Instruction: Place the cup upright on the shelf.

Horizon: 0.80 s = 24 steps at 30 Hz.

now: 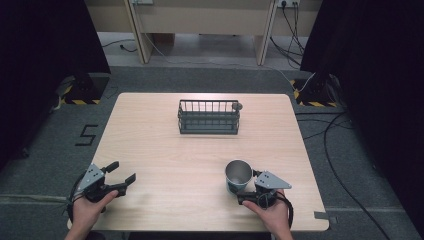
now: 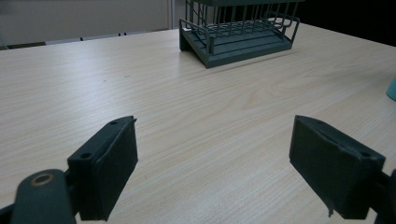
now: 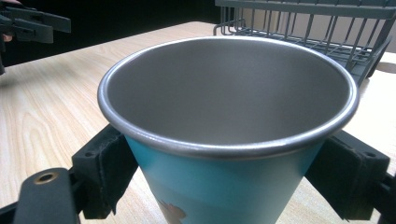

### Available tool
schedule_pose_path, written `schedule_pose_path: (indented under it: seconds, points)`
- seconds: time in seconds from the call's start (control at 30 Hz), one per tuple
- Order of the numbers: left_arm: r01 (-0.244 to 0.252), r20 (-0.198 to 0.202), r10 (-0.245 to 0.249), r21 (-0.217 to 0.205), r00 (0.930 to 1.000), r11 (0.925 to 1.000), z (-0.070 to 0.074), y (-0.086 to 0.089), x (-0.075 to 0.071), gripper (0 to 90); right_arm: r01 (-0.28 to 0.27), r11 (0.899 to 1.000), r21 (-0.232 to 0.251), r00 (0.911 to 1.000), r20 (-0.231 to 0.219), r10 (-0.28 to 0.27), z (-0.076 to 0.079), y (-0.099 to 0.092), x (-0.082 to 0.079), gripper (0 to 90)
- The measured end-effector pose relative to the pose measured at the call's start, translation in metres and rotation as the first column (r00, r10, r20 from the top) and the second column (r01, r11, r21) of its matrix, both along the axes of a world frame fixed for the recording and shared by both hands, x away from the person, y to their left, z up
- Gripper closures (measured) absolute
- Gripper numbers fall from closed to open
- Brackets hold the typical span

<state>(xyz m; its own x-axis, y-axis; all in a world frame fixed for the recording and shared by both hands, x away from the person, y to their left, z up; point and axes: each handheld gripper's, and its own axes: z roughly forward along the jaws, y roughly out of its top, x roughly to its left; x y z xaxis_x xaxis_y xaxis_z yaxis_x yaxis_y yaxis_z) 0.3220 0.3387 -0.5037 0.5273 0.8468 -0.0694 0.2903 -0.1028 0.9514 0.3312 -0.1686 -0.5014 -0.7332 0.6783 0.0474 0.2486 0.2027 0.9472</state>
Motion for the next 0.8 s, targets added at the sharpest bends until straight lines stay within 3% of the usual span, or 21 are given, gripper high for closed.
schedule_pose_path:
  seconds: [0.8]
  points:
    - [0.000, 0.000, 0.000, -0.001, 1.0000, 1.0000, 0.000, 0.000, 0.000, 14.7, 0.032, 0.999, 0.037, 0.9983, 0.048, -0.034, 0.015, -0.002, 0.003, 16.4]
